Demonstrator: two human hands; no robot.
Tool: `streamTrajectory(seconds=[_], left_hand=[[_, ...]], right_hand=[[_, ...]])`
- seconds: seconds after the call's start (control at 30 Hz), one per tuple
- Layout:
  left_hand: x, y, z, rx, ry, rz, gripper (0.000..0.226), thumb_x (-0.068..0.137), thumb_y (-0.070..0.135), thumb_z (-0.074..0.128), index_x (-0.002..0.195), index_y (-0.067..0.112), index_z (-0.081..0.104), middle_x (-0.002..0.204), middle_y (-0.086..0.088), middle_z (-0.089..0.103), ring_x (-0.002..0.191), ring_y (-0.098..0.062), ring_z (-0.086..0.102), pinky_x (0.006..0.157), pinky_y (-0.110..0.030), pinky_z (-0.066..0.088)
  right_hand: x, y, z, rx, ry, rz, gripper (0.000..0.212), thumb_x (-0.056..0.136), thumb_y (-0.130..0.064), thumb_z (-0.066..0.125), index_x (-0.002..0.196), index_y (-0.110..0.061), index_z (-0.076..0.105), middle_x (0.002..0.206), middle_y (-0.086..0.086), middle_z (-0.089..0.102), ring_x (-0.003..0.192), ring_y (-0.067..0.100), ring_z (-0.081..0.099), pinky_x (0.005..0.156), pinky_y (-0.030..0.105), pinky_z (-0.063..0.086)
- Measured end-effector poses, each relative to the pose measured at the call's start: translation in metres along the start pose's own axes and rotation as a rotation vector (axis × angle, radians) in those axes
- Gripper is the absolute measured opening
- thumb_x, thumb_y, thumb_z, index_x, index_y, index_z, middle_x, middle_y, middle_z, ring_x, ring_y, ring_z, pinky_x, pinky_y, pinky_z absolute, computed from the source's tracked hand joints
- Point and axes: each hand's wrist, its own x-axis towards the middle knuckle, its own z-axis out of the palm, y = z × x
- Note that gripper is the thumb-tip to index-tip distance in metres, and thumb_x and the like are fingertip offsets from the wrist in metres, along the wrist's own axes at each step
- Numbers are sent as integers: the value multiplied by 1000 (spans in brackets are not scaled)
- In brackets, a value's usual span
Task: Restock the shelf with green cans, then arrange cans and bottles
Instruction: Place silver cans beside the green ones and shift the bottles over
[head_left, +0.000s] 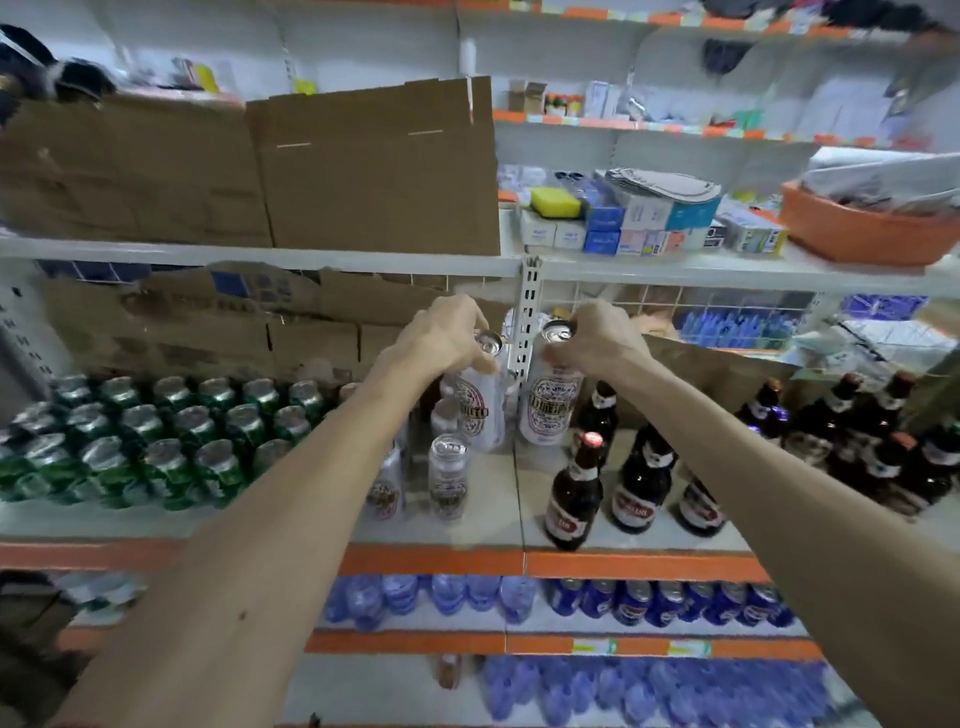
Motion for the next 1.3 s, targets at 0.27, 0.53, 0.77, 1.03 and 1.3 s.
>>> streamTrajectory(seconds=[0.27, 0.53, 0.77, 1.03, 1.3], left_hand=[[72, -3, 37, -12, -72, 33, 56, 73, 31, 85, 123, 13, 66, 125, -4, 67, 102, -19, 64, 94, -38, 49], [128, -19, 96, 89, -134, -83, 56, 72, 38, 84, 119, 13, 67, 122, -4, 67, 108, -26, 64, 93, -43, 49], [143, -38, 139, 217, -190, -119, 38, 70, 42, 82, 87, 14, 63, 92, -4, 66, 88, -30, 62, 73, -38, 45], [149, -47, 155, 233, -207, -122, 39, 69, 43, 83, 77, 15, 57, 87, -5, 60, 84, -30, 54, 72, -41, 47], [147, -47, 162, 232, -219, -133, 33, 72, 40, 81, 80, 13, 63, 86, -5, 63, 82, -30, 58, 69, -35, 42]], right_hand=[[54, 32, 21, -4, -62, 91, 35, 81, -34, 79, 73, -10, 55, 71, 2, 60, 69, 21, 58, 61, 31, 46], [102, 75, 65, -52, -207, 47, 36, 78, -34, 79, 90, -7, 59, 91, 6, 65, 85, 26, 62, 74, 36, 53], [110, 95, 102, -74, -346, 42, 39, 75, -25, 80, 62, -20, 43, 66, -2, 52, 73, 25, 56, 63, 30, 40], [115, 103, 123, -170, -443, 36, 29, 74, -23, 79, 80, -9, 54, 86, 6, 56, 77, 25, 54, 62, 28, 39], [116, 112, 130, -175, -461, 43, 37, 76, -19, 78, 63, -13, 43, 75, 4, 52, 75, 24, 54, 60, 27, 38]])
